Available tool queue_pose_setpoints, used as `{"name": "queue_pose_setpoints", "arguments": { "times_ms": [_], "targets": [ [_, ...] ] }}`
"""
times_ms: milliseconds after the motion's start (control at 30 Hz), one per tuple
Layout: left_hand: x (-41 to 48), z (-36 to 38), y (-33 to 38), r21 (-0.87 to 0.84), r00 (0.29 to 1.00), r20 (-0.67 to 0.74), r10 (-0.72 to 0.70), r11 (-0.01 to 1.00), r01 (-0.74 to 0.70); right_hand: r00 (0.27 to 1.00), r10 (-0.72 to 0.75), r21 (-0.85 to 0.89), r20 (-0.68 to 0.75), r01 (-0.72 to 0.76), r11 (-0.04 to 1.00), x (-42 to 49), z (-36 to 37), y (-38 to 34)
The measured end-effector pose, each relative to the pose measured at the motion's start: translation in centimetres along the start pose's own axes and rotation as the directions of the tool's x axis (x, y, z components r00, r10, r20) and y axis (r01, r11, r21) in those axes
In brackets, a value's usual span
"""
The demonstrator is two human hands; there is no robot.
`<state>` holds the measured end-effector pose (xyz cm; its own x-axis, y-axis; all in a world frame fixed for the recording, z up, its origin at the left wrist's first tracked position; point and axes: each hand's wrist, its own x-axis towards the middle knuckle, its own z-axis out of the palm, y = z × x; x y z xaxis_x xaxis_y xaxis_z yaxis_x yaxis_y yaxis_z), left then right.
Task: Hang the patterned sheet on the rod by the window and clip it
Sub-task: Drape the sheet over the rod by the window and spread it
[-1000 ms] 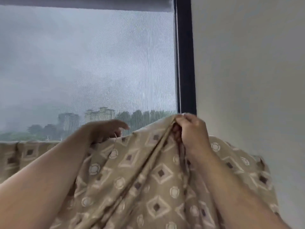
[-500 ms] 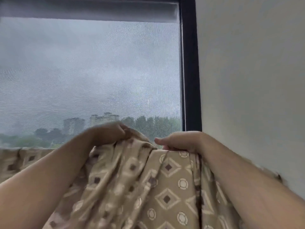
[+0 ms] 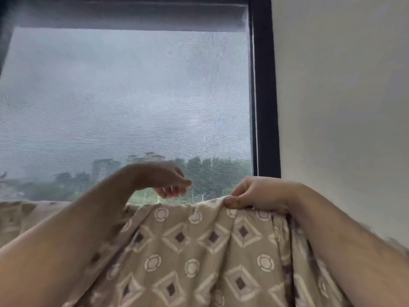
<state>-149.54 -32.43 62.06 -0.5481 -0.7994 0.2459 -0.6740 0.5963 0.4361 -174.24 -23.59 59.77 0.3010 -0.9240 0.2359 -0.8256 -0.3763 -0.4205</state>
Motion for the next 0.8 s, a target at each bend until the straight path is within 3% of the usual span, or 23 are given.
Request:
{"name": "queue_pose_setpoints", "arguments": {
  "times_ms": [33, 133, 233, 300, 400, 467, 533, 567, 633, 700, 800],
  "targets": [
    [-1.9, -0.2, 0.1, -0.017, 0.998, 0.008, 0.055, 0.998, -0.055, 1.000, -0.008, -0.015, -0.025, 0.008, 1.000, 0.1, 0.1, 0.0],
    [-6.1, 1.1, -0.5, 0.168, 0.991, 0.031, 0.132, 0.976, -0.136, 0.989, 0.013, 0.013, -0.148, -0.012, 1.000, 1.0, 0.2, 0.2],
    [-6.0, 2.2, -1.5, 0.161, 0.975, -0.113, 0.190, 0.972, -0.171, 0.968, 0.046, -0.010, -0.248, -0.050, 0.999, 1.6, 0.3, 0.0],
    [-4.7, 2.1, -2.1, 0.184, 0.977, -0.157, 0.146, 0.976, -0.116, 0.961, 0.016, -0.055, -0.276, -0.032, 0.998, 1.8, 0.1, -0.6],
    [-2.3, 2.1, -2.0, 0.179, 0.996, -0.085, 0.022, 0.984, -0.006, 0.905, -0.052, -0.089, -0.422, 0.016, 0.996, 2.7, -0.6, -1.0],
    [-0.9, 2.3, -1.8, 0.187, 0.997, -0.014, -0.082, 0.979, 0.083, 0.864, -0.022, -0.165, -0.502, -0.072, 0.984, 4.5, -0.6, -0.2],
    [-0.3, 2.4, -1.2, 0.145, 0.985, 0.083, -0.153, 0.979, 0.140, 0.912, 0.088, -0.290, -0.402, -0.218, 0.932, 6.2, -0.2, 1.0],
    [-0.1, 2.3, -1.0, 0.110, 0.975, 0.132, -0.181, 0.980, 0.167, 0.945, 0.188, -0.380, -0.267, -0.283, 0.881, 6.5, 0.4, 1.4],
    [0.4, 2.0, -1.1, 0.151, 0.951, 0.182, -0.249, 0.963, 0.223, 0.945, 0.326, -0.496, -0.031, -0.298, 0.815, 6.5, 1.0, 2.0],
    [0.4, 1.7, -1.1, 0.270, 0.906, 0.260, -0.334, 0.926, 0.264, 0.969, 0.244, -0.362, 0.026, -0.218, 0.906, 4.9, 0.7, 1.2],
    [0.9, 1.1, -2.1, 0.408, 0.849, 0.324, -0.418, 0.871, 0.273, 0.998, 0.018, 0.027, -0.058, -0.017, 0.999, 1.1, -0.1, -0.9]
  ]
}}
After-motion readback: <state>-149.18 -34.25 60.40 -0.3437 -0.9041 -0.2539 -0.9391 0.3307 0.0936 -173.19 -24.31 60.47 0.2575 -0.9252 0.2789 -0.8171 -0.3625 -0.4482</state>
